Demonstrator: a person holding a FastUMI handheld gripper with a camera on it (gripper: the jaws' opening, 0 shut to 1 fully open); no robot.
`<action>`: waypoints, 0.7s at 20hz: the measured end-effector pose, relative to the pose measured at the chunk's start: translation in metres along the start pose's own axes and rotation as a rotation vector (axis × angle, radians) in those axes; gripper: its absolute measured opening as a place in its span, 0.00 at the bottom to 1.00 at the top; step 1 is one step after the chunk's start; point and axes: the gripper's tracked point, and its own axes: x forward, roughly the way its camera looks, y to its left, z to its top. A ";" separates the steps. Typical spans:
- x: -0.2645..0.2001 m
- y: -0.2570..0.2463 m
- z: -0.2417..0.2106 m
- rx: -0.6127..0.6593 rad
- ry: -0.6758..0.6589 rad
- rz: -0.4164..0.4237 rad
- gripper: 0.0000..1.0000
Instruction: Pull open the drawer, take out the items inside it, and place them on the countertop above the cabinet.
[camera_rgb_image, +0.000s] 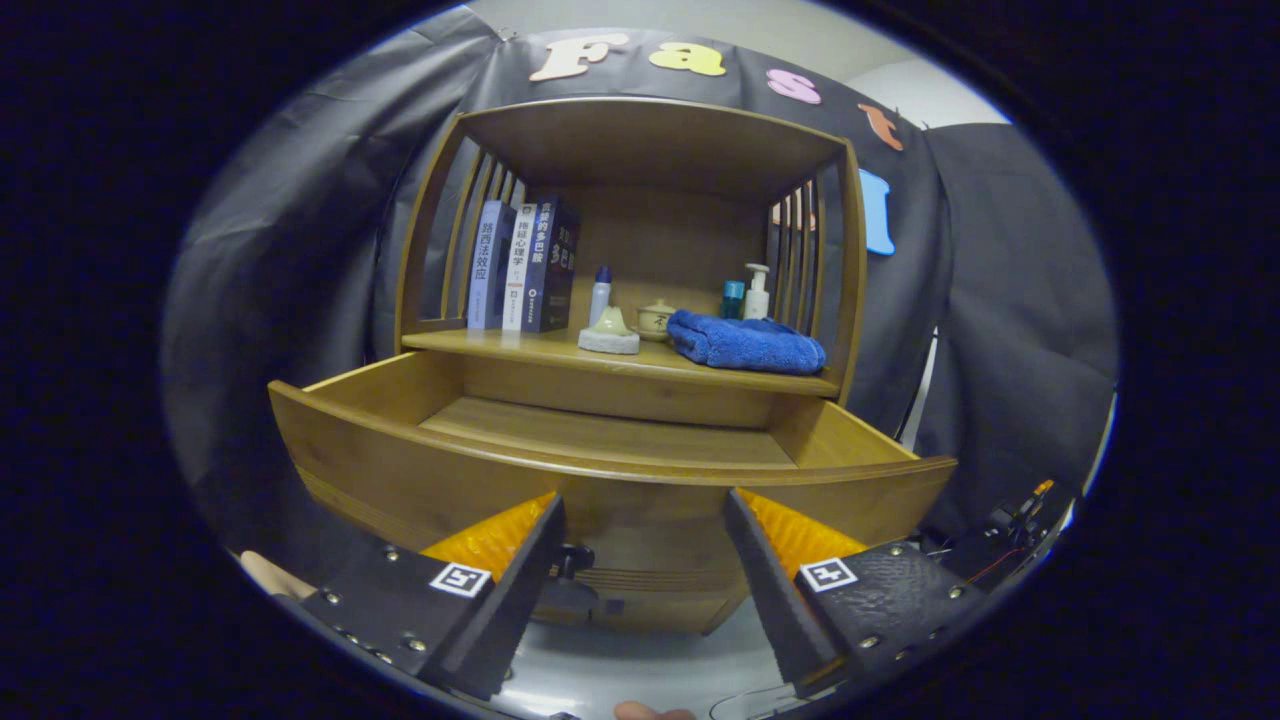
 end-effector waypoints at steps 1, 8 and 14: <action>0.001 0.000 0.002 0.005 -0.005 0.001 0.97; 0.032 0.005 0.012 0.027 -0.026 0.001 1.00; 0.063 0.007 0.020 0.028 -0.010 0.000 0.99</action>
